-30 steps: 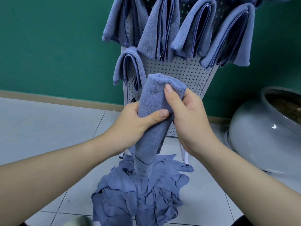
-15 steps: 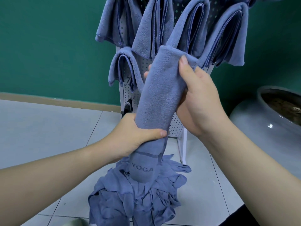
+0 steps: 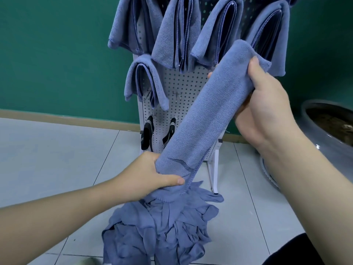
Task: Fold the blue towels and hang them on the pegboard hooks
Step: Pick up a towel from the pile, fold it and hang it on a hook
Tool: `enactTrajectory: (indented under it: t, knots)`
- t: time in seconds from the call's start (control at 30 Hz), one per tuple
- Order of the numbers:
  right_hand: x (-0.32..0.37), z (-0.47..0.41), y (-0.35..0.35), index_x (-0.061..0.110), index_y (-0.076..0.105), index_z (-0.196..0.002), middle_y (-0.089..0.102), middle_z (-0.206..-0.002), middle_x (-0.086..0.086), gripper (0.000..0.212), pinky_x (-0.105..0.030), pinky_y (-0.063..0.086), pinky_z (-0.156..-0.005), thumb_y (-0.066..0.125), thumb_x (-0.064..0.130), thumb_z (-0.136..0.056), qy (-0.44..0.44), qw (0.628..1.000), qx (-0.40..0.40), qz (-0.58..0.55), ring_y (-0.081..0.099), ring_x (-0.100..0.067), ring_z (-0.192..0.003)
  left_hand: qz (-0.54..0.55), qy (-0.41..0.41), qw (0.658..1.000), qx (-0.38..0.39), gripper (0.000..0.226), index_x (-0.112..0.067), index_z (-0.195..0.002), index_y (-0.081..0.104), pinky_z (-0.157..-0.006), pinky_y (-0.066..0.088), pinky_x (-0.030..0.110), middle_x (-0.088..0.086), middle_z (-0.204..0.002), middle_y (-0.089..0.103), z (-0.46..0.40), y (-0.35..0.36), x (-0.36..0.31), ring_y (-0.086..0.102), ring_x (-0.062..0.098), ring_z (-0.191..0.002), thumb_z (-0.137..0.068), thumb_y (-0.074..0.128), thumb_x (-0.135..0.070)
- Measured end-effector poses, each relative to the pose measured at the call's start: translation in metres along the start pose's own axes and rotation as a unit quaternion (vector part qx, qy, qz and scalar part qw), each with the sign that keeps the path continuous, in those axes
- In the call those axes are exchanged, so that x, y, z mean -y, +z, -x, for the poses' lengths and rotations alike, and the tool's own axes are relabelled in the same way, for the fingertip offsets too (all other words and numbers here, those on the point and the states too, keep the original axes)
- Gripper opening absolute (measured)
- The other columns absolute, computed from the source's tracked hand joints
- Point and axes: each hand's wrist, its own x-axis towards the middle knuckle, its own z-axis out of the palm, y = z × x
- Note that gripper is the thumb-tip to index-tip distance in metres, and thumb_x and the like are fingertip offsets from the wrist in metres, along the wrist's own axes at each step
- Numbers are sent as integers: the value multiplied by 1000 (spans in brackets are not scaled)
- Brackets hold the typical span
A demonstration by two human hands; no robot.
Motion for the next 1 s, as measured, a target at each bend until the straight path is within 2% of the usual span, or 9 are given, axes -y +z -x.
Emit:
enactTrajectory:
  t: [0.1,0.23,0.47,0.53,0.6,0.7,0.8,0.9,1.0]
  knots:
    - [-8,1,-3,0,58,-137,69,-129,-22,44,-51,52,-107,49,32,-109,42,999,-5,8,68,-33,-121,-27,4,998,59,35,-18,-108,76,-90,59,32,-4,-105,80,-4,-16,-6,74,9,-99,-77,91,-23]
    - [-27,11,3,1,58,-138,70,-128,-21,45,-50,53,-107,47,33,-109,102,995,21,4,69,-32,-120,72,71,993,62,62,-18,-131,64,-97,52,20,-10,-126,73,-10,-22,-29,67,7,-119,-72,84,-19]
    - [-43,14,13,2,59,-138,70,-130,-19,46,-46,53,-107,47,36,-109,133,990,45,23,68,-30,-121,122,58,990,25,34,-11,-111,73,-89,59,28,2,-111,79,-13,-22,-42,74,16,-103,-80,86,-10]
    - [-42,10,9,6,64,-131,74,-122,-13,40,-36,59,-96,50,35,-108,134,989,24,57,73,-22,-110,116,41,992,23,35,-11,-108,75,-93,59,33,4,-110,79,-10,-28,-37,74,20,-103,-75,87,-18]
    - [-44,5,1,9,68,-122,79,-106,-7,32,-30,61,-74,54,35,-107,153,982,6,114,74,-15,-89,119,25,992,24,34,-11,-107,76,-95,59,35,6,-109,79,-7,-34,-36,75,22,-101,-75,89,-17]
    - [-49,-2,-13,10,69,-109,73,-86,-4,22,-24,57,-57,62,30,-103,198,965,-29,171,69,-11,-65,115,-10,991,62,35,-11,-105,77,-84,61,29,9,-108,79,-5,-46,-38,75,20,-93,-73,89,-18]
    - [-55,-5,-25,7,68,-109,74,-86,-7,21,-25,58,-55,66,26,-101,231,955,-62,177,72,-14,-63,90,-58,988,109,42,-7,-110,76,-77,61,27,11,-107,79,-3,-59,-39,75,20,-89,-72,90,-20]
    - [-62,-7,-34,2,68,-105,74,-88,-10,23,-27,60,-57,68,24,-100,250,949,-68,179,72,-18,-66,89,-63,989,102,50,-5,-116,74,-82,61,34,15,-111,77,-3,-68,-39,74,25,-91,-70,83,-24]
    - [-69,-6,-39,3,68,-101,67,-76,-7,24,-27,58,-58,71,27,-97,275,933,-50,227,64,-16,-57,73,-51,992,90,56,-7,-115,75,-73,60,31,15,-109,78,0,-77,-43,74,23,-86,-65,89,-29]
